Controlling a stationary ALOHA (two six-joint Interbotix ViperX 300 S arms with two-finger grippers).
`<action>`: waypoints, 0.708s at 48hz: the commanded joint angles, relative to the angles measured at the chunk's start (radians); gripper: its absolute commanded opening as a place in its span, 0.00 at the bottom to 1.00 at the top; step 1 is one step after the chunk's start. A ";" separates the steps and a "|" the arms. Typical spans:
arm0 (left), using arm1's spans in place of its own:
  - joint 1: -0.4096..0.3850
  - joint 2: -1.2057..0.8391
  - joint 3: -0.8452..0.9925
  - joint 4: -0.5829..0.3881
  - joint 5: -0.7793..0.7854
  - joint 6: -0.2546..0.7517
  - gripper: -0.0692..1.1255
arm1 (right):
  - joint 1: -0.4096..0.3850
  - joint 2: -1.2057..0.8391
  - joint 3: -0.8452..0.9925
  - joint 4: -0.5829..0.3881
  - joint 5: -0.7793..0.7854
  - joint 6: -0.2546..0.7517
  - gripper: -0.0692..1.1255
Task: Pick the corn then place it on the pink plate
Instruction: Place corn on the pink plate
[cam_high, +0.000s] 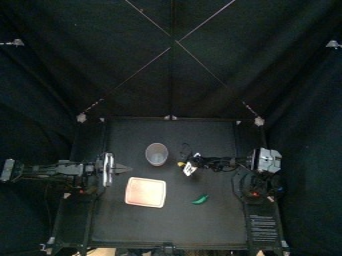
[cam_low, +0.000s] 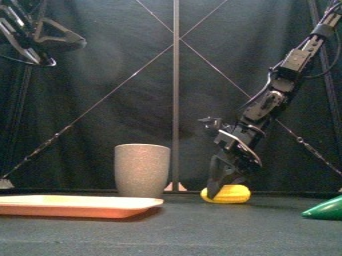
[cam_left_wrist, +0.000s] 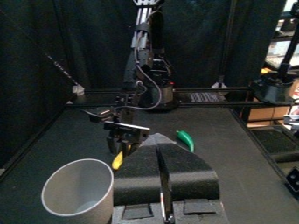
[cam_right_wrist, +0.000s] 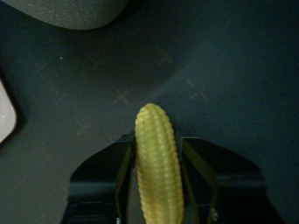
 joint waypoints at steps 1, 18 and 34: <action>0.003 0.000 -0.034 0.005 -0.005 0.000 0.03 | 0.012 -0.017 -0.040 0.005 0.003 -0.003 0.48; 0.003 -0.002 -0.034 0.008 -0.005 0.000 0.03 | 0.253 0.015 -0.364 -0.031 0.058 -0.009 0.46; 0.002 -0.002 -0.032 0.008 -0.005 0.000 0.03 | 0.318 0.209 -0.592 -0.095 0.133 -0.009 0.53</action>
